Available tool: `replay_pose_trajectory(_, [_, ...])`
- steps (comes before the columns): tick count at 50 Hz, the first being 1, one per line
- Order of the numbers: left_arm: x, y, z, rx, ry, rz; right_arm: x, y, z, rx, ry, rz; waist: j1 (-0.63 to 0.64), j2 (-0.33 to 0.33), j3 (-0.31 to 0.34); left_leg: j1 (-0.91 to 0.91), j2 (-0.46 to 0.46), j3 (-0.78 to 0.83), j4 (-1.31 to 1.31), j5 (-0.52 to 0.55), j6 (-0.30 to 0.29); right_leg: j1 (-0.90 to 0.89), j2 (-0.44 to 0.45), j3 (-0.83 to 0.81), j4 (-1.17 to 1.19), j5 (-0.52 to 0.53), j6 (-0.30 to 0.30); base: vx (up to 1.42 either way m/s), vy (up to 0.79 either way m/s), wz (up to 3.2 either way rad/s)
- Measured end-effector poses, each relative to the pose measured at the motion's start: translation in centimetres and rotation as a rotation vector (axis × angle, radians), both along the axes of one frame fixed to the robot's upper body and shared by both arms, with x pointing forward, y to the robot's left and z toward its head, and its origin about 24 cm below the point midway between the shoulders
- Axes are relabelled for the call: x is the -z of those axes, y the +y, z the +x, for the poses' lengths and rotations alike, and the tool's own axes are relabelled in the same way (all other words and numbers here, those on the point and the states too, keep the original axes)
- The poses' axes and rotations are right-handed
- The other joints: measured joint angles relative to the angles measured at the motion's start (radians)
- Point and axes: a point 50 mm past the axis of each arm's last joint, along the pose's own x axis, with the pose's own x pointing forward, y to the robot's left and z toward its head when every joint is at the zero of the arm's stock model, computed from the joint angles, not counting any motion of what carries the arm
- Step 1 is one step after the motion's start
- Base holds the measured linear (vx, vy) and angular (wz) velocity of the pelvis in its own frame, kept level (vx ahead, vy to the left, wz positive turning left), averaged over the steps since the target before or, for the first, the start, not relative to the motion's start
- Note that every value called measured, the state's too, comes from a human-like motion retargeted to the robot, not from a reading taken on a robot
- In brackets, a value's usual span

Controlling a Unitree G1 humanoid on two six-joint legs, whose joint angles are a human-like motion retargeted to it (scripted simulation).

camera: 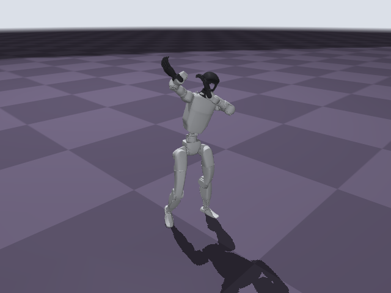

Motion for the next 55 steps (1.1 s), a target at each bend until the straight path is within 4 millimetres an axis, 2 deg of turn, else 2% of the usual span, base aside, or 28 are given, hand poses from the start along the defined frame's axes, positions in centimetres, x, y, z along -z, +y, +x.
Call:
replay_pose_trajectory(1, [-1.0,-0.3,0.9,-0.285,-0.338,-0.127,0.1,-0.1,-0.2,-0.002,0.004,-0.005,-0.03,-0.03,-0.015,-0.002,-0.011,-0.012,0.0,-0.006,0.005,-0.012,-0.006,-0.019,-0.028,0.001,0.008,0.31,0.09,0.47])
replay_pose_trajectory(2, [-2.1,-0.2,1.6,-0.466,-0.575,-0.25,0.1,-0.1,-0.4,-0.005,0.003,-0.01,-0.054,-0.05,-0.025,-0.002,-0.022,-0.02,0.0,-0.012,0.007,-0.023,-0.011,-0.034,-0.061,0.003,0.018,0.31,0.06,0.45])
replay_pose_trajectory(8, [-2.0,-0.6,0.9,-0.467,-0.637,-0.36,-0.9,0.1,-1.3,-0.02,-0.062,-0.012,-0.105,-0.091,-0.033,0.015,-0.075,-0.035,-0.005,-0.052,-0.02,-0.045,0.02,-0.056,-0.462,0.054,0.086,0.3,-0.07,0.23])
replay_pose_trajectory(9, [-0.6,-0.6,0.1,-0.319,-0.485,-0.257,-1.3,0.3,-1.2,-0.029,-0.08,-0.011,-0.108,-0.098,-0.025,0.014,-0.07,-0.037,0.001,-0.057,-0.031,-0.038,0.044,-0.053,-0.549,0.095,0.086,0.26,-0.32,0.07])
replay_pose_trajectory(10, [0.8,-0.1,-1.0,-0.094,-0.248,-0.131,-1.9,0.5,-1.2,-0.033,-0.108,-0.005,-0.109,-0.097,-0.013,0.012,-0.064,-0.038,0.009,-0.063,-0.044,-0.027,0.069,-0.048,-0.638,0.145,0.086,0.28,-0.29,0.03])
replay_pose_trajectory(12, [1.2,0.1,-0.6,-0.052,-0.155,-0.032,-1.2,0.1,-1.0,-0.008,-0.078,0.007,-0.11,-0.127,-0.008,0.019,-0.06,-0.039,0.029,-0.078,-0.044,-0.012,0.093,-0.02,-0.712,0.212,0.086,0.31,-0.18,0.0])
replay_pose_trajectory(13, [1.2,0.4,-0.5,0.054,0.056,-0.018,-1.7,1.1,-0.3,-0.054,-0.077,-0.019,-0.093,-0.122,0.003,0.017,-0.065,-0.043,0.046,-0.087,-0.035,0.002,0.091,-0.013,-0.743,0.233,0.086,0.3,-0.05,0.0])
replay_pose_trajectory(15, [1.6,0.8,-1.4,0.183,0.192,0.059,-2.0,3.1,1.2,-0.149,-0.051,-0.08,-0.068,-0.097,0.017,0.01,-0.067,-0.044,0.079,-0.1,-0.018,0.023,0.084,-0.006,-0.768,0.235,0.086,0.3,-0.01,-0.06])
replay_pose_trajectory(17, [0.9,1.1,-0.9,0.15,0.164,0.046,-1.9,2.1,0.4,-0.101,-0.067,-0.049,-0.044,-0.08,0.029,-0.009,-0.056,-0.043,0.126,-0.097,-0.012,0.035,0.086,-0.01,-0.771,0.219,0.086,0.26,-0.1,-0.03])
replay_pose_trajectory(20, [0.2,1.4,-1.4,0.189,0.175,0.026,-2.2,1.4,-0.1,-0.066,-0.098,-0.019,0.004,-0.062,0.099,-0.092,-0.04,-0.064,0.285,-0.076,-0.011,0.04,0.073,-0.024,-0.759,0.206,0.086,0.18,-0.16,0.27])
replay_pose_trajectory(22, [-1.4,1.1,-1.0,-0.022,-0.137,-0.056,-2.1,0.4,-0.9,-0.011,-0.117,0.021,0.011,-0.063,0.133,-0.192,-0.018,-0.105,0.455,-0.065,-0.032,0.04,0.067,-0.045,-0.745,0.199,0.086,0.11,-0.13,0.52])
replay_pose_trajectory(25, [-1.8,0.2,-1.5,-0.004,-0.114,-0.087,-2.8,2.1,0.6,-0.08,-0.11,-0.016,0.038,-0.016,0.231,-0.331,0.008,-0.152,0.601,-0.05,-0.067,0.01,0.071,-0.068,-0.728,0.2,0.086,0.01,-0.1,0.43])
replay_pose_trajectory(28, [-3.0,-0.5,-1.8,-0.023,-0.113,-0.105,-3.2,3.5,1.9,-0.12,-0.094,-0.034,0.061,0.051,0.328,-0.442,0.051,-0.169,0.581,-0.097,-0.086,-0.051,0.099,-0.097,-0.704,0.21,0.086,-0.1,-0.11,0.32])
replay_pose_trajectory(30, [-5.7,-1.8,0.2,-0.432,-0.48,-0.246,-3.4,5.3,3.5,-0.18,-0.067,-0.067,0.059,0.047,0.384,-0.493,0.059,-0.153,0.468,-0.101,-0.068,-0.113,0.101,-0.108,-0.684,0.218,0.086,-0.14,-0.02,0.25])
replay_pose_trajectory(31, [-6.5,-1.8,0.6,-0.477,-0.466,-0.308,-2.7,3.8,3.5,-0.076,-0.064,0.011,0.057,0.072,0.388,-0.524,0.051,-0.14,0.376,-0.065,-0.06,-0.166,0.096,-0.109,-0.684,0.23,0.086,-0.14,0.07,0.13])
replay_pose_trajectory(32, [-7.2,-1.6,1.2,-0.515,-0.436,-0.353,-2.2,3.1,3.7,-0.013,-0.055,0.059,0.06,0.096,0.39,-0.55,0.046,-0.131,0.292,-0.024,-0.057,-0.214,0.096,-0.11,-0.683,0.242,0.086,-0.14,0.1,-0.12])
replay_pose_trajectory(33, [-7.6,-1.3,2.2,-0.54,-0.373,-0.365,-2.1,4.0,4.7,-0.033,-0.034,0.05,0.072,0.121,0.39,-0.567,0.048,-0.128,0.222,0.027,-0.064,-0.253,0.105,-0.108,-0.681,0.253,0.086,-0.14,0.11,-0.34])
replay_pose_trajectory(35, [-8.8,-0.3,4.2,-0.595,-0.222,-0.383,-1.7,9.5,8.7,-0.229,0.053,-0.059,0.083,0.17,0.39,-0.606,0.037,-0.122,0.097,0.143,-0.066,-0.346,0.109,-0.091,-0.678,0.28,0.086,-0.15,0.13,-0.49])
replay_pose_trajectory(36, [-9.2,0.4,5.7,-0.627,-0.136,-0.382,-1.1,11.0,9.8,-0.27,0.087,-0.075,0.083,0.183,0.39,-0.632,0.037,-0.118,0.06,0.182,-0.072,-0.393,0.114,-0.088,-0.679,0.296,0.086,-0.17,0.09,-0.43])
replay_pose_trajectory(38, [-9.6,1.9,8.7,-0.672,0.054,-0.374,0.9,13.7,12.0,-0.343,0.165,-0.084,0.081,0.196,0.39,-0.687,0.033,-0.107,-0.015,0.245,-0.081,-0.492,0.118,-0.08,-0.682,0.327,0.086,-0.17,0.06,-0.28])
replay_pose_trajectory(40, [-9.5,3.7,12.2,-0.726,0.239,-0.349,4.1,14.1,13.7,-0.269,0.257,-0.022,0.065,0.183,0.39,-0.752,0.013,-0.093,-0.071,0.289,-0.084,-0.588,0.105,-0.068,-0.689,0.352,0.086,-0.13,0.13,0.0])
replay_pose_trajectory(42, [-8.5,4.0,15.4,-0.82,0.389,-0.311,6.9,19.0,15.6,-0.389,0.364,-0.085,0.053,0.164,0.39,-0.842,-0.013,-0.084,-0.099,0.321,-0.087,-0.679,0.085,-0.057,-0.718,0.383,0.086,-0.11,0.18,0.24])
replay_pose_trajectory(43, [-7.8,4.7,16.9,-0.834,0.462,-0.294,7.7,20.4,15.9,-0.41,0.388,-0.096,0.044,0.156,0.39,-0.889,-0.02,-0.084,-0.099,0.331,-0.091,-0.722,0.079,-0.058,-0.727,0.397,0.086,-0.09,0.14,0.29])
replay_pose_trajectory(45, [-6.6,7.1,20.2,-0.87,0.676,-0.346,11.0,24.4,16.6,-0.546,0.488,-0.132,0.025,0.185,0.39,-0.973,-0.031,-0.086,-0.099,0.347,-0.096,-0.797,0.07,-0.062,-0.74,0.42,0.086,-0.01,0.14,0.3])
replay_pose_trajectory(47, [-3.8,10.0,23.8,-1.034,0.839,-0.35,14.9,26.2,16.7,-0.617,0.598,-0.13,0.005,0.191,0.39,-1.042,-0.045,-0.091,-0.099,0.355,-0.091,-0.86,0.054,-0.059,-0.747,0.431,0.086,0.09,0.17,0.31])
replay_pose_trajectory(50, [1.1,12.3,27.3,-1.21,1.034,-0.243,19.2,28.0,16.2,-0.694,0.719,-0.116,0.006,0.175,0.39,-1.15,-0.053,-0.101,-0.099,0.37,-0.096,-0.962,0.046,-0.073,-0.745,0.449,0.086,0.04,0.07,0.34])
replay_pose_trajectory(52, [3.5,13.0,28.4,-1.258,1.118,-0.169,20.8,28.5,15.9,-0.716,0.762,-0.104,0.016,0.17,0.39,-1.219,-0.058,-0.103,-0.099,0.377,-0.096,-1.029,0.043,-0.08,-0.747,0.461,0.086,0.04,0.04,0.32])
replay_pose_trajectory(55, [4.9,13.6,29.1,-1.258,1.191,-0.12,22.3,28.6,15.7,-0.715,0.804,-0.087,0.023,0.172,0.39,-1.312,-0.063,-0.102,-0.099,0.386,-0.096,-1.122,0.042,-0.089,-0.744,0.475,0.086,0.04,0.02,0.26])
